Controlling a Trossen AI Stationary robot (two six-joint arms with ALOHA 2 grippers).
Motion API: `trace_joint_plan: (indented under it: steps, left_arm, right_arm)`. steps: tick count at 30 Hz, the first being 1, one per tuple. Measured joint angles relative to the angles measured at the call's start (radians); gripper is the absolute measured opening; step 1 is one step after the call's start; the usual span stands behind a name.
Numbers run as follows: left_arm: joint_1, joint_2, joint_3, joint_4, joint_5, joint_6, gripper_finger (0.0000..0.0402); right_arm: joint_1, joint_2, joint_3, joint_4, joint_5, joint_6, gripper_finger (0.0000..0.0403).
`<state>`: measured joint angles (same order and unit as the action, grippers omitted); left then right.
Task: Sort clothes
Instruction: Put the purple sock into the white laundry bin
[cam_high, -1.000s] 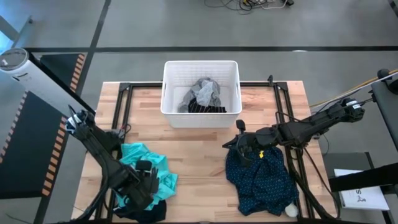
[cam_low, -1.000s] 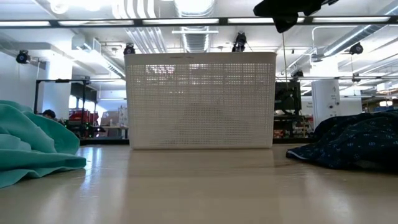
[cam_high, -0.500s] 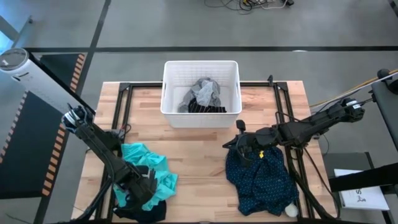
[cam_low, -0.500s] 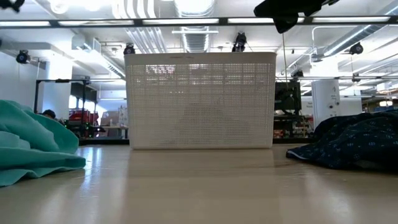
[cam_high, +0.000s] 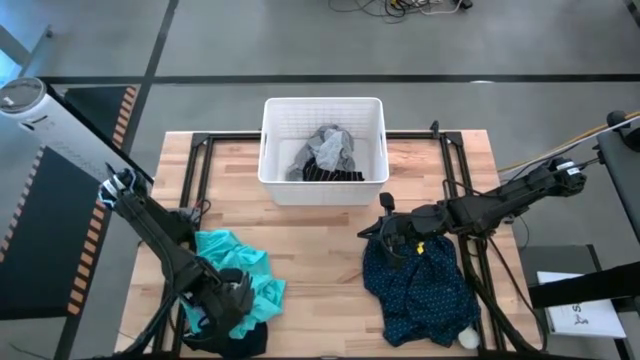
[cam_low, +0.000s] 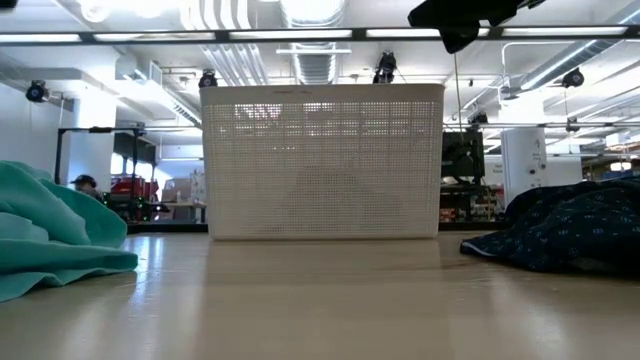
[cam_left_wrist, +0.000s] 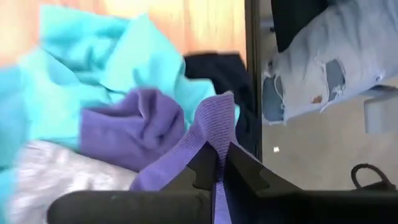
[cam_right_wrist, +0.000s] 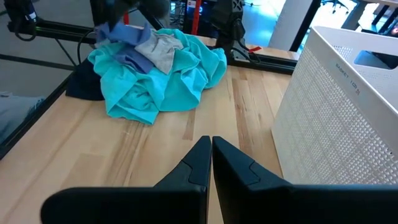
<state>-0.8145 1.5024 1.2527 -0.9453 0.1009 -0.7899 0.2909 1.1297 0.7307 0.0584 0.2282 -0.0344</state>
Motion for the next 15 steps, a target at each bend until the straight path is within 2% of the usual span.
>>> trace_joint_plan:
  steps: [3,7,11,15]
  left_arm:
    - [0.01,0.0,0.09,-0.102,-0.09,0.024,0.0003]
    - [0.028,0.0,0.22,-0.209,-0.275,0.094,0.0001]
    - [0.049,-0.006,0.321,-0.239,-0.467,0.229,0.0001]
    - [0.099,-0.032,0.376,-0.24,-0.596,0.376,0.0001]
  right_arm:
    - [0.0,0.0,0.0,0.0,0.0,0.0,0.0]
    - [0.0,0.0,0.0,0.001,0.0,-0.002,0.0]
    - [0.0,0.0,0.0,0.001,0.0,-0.002,0.0]
    - [0.0,0.0,0.0,0.001,0.0,-0.001,0.0]
